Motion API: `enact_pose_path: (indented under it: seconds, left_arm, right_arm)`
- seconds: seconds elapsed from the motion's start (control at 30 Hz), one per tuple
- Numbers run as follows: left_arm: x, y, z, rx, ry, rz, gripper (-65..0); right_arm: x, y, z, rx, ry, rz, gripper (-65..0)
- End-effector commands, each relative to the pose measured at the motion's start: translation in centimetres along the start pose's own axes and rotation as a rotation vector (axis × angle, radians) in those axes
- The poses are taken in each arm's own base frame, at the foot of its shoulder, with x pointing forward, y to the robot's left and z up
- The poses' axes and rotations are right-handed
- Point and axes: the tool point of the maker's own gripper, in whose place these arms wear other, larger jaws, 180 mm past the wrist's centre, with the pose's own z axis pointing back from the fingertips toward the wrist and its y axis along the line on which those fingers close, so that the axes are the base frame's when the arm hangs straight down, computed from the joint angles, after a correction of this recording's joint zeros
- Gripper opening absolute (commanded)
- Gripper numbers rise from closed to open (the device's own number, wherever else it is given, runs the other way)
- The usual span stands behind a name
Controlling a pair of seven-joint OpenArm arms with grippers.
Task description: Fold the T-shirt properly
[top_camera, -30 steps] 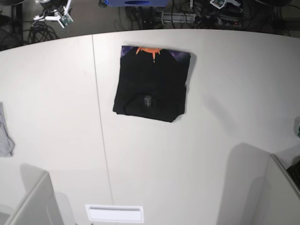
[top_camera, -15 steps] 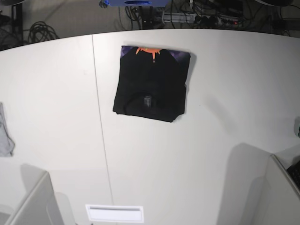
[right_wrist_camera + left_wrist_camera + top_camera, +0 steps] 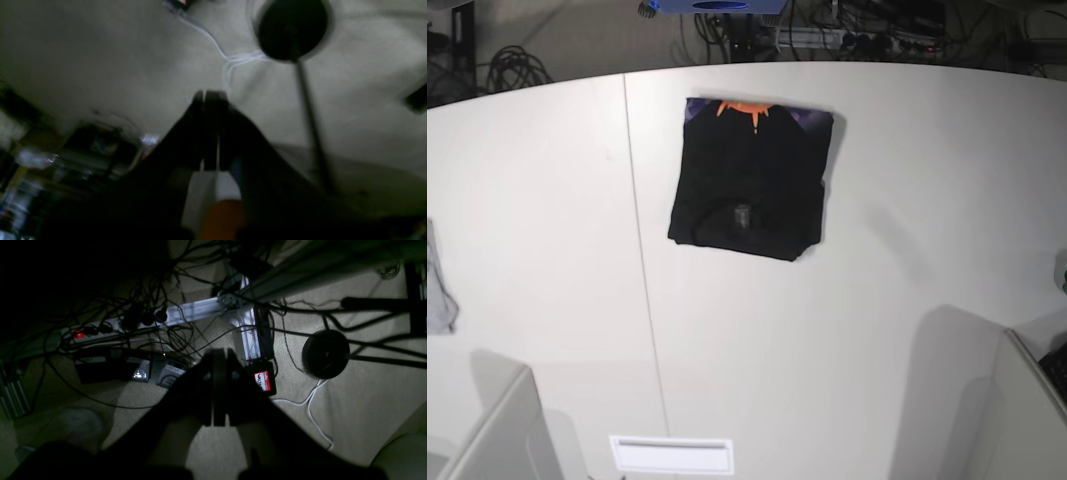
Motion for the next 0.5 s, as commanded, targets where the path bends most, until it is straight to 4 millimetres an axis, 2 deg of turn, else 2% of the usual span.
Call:
enact_pose_path:
  seconds: [0.0, 0.07, 0.13, 0.17, 0.3, 0.47]
  left_arm:
    - [-1.0, 0.4, 0.4, 0.004, 0.039, 0.015, -65.0]
    - [-2.7, 0.9, -0.4, -0.004, 0.184, 0.013, -65.0]
    - [-4.4, 0.9, -0.5, -0.045, 0.337, -0.044, -65.0]
    - [-4.5, 1.0, -0.6, -0.051, 0.362, -0.055, -65.0]
    - [-3.4, 1.1, -1.3, -0.046, 0.333, -0.054, -65.0]
    - [-1.3, 1.0, -2.9, -0.051, 0.291, -0.062, -65.0]
  right_arm:
    - [-1.1, 1.0, -0.6, 0.034, 0.023, -0.020, -65.0]
    - [-0.6, 2.0, -1.4, 0.074, 0.004, -0.053, -65.0]
    - [0.7, 2.0, -1.5, 0.087, -0.048, -0.075, -65.0]
    - [1.3, 1.9, -1.5, 0.087, -0.078, -0.079, -65.0]
    - [2.7, 1.6, -1.4, 0.080, -0.138, -0.078, -65.0]
    - [2.4, 1.3, -1.4, 0.075, -0.133, -0.078, -65.0]
